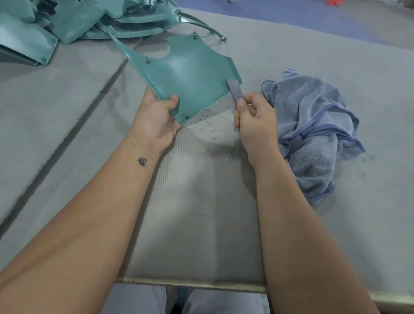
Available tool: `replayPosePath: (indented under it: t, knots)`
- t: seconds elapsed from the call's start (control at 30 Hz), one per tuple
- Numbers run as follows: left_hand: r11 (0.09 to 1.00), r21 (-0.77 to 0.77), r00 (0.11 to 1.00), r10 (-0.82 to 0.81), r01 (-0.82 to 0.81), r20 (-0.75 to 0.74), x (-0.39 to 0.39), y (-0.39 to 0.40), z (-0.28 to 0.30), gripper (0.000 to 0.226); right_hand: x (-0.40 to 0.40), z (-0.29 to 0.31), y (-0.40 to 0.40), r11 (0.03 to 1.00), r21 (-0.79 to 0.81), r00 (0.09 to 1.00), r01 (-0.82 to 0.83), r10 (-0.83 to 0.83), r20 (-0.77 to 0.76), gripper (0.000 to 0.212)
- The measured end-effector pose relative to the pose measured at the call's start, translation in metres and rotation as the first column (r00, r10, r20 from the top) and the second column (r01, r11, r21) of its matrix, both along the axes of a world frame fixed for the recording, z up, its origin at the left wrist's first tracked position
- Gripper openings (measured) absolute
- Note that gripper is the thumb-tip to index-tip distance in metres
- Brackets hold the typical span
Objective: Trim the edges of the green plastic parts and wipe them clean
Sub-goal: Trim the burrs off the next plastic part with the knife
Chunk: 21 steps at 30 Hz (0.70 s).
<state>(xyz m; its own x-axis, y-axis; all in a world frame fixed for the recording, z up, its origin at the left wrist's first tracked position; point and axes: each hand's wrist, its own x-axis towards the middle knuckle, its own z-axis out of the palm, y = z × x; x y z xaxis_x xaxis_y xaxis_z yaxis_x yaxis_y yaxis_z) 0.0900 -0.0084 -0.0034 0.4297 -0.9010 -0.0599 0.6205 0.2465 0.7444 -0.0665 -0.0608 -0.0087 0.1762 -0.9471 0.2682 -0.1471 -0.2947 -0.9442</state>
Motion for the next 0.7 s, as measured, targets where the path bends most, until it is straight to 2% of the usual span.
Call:
replayPosePath:
  t: [0.2, 0.23, 0.3, 0.33, 0.37, 0.47, 0.53, 0.6, 0.7]
  knots:
    - [1.000, -0.011, 1.000, 0.004, -0.004, -0.016, 0.0007, 0.0017, -0.0005, 0.046, -0.0028, -0.0022, -0.0003, 0.999, 0.024, 0.999, -0.041, 0.040, 0.018, 0.025]
    - [1.000, -0.014, 1.000, 0.006, -0.006, -0.028, 0.0002, 0.0017, -0.0007, 0.046, -0.0024, -0.0030, -0.0014, 0.998, 0.012, 0.998, -0.062, 0.062, -0.018, 0.024]
    - [1.000, -0.026, 0.999, 0.005, -0.006, -0.052, -0.0011, 0.0018, 0.0000, 0.046, 0.0008, -0.0034, 0.0016, 0.989, -0.031, 0.964, -0.145, 0.134, -0.231, 0.024]
    - [0.999, -0.033, 0.998, 0.003, -0.005, -0.063, -0.0014, 0.0016, 0.0006, 0.046, 0.0026, -0.0036, 0.0031, 0.982, -0.054, 0.945, -0.179, 0.156, -0.289, 0.025]
    - [0.999, -0.037, 0.997, 0.005, -0.008, -0.080, -0.0015, 0.0016, 0.0006, 0.047, 0.0031, -0.0032, 0.0044, 0.981, -0.054, 0.953, -0.185, 0.166, -0.252, 0.026]
    - [0.999, -0.043, 0.992, 0.010, -0.016, -0.129, -0.0002, 0.0027, 0.0012, 0.048, -0.0021, 0.0013, 0.0062, 0.993, -0.028, 0.990, -0.116, 0.118, 0.077, 0.026]
    - [0.999, -0.045, 0.992, -0.001, -0.005, -0.126, -0.0004, 0.0034, 0.0021, 0.047, -0.0037, 0.0017, 0.0054, 0.996, -0.030, 0.989, -0.085, 0.088, 0.120, 0.027]
    - [0.999, -0.043, 0.994, -0.014, 0.010, -0.105, -0.0024, 0.0038, 0.0034, 0.046, -0.0013, 0.0008, 0.0050, 0.996, -0.025, 0.996, -0.081, 0.082, 0.031, 0.025]
    - [0.999, -0.032, 0.997, -0.020, 0.018, -0.073, -0.0036, 0.0047, 0.0048, 0.045, 0.0012, -0.0017, 0.0038, 0.993, -0.013, 0.972, -0.117, 0.112, -0.205, 0.023]
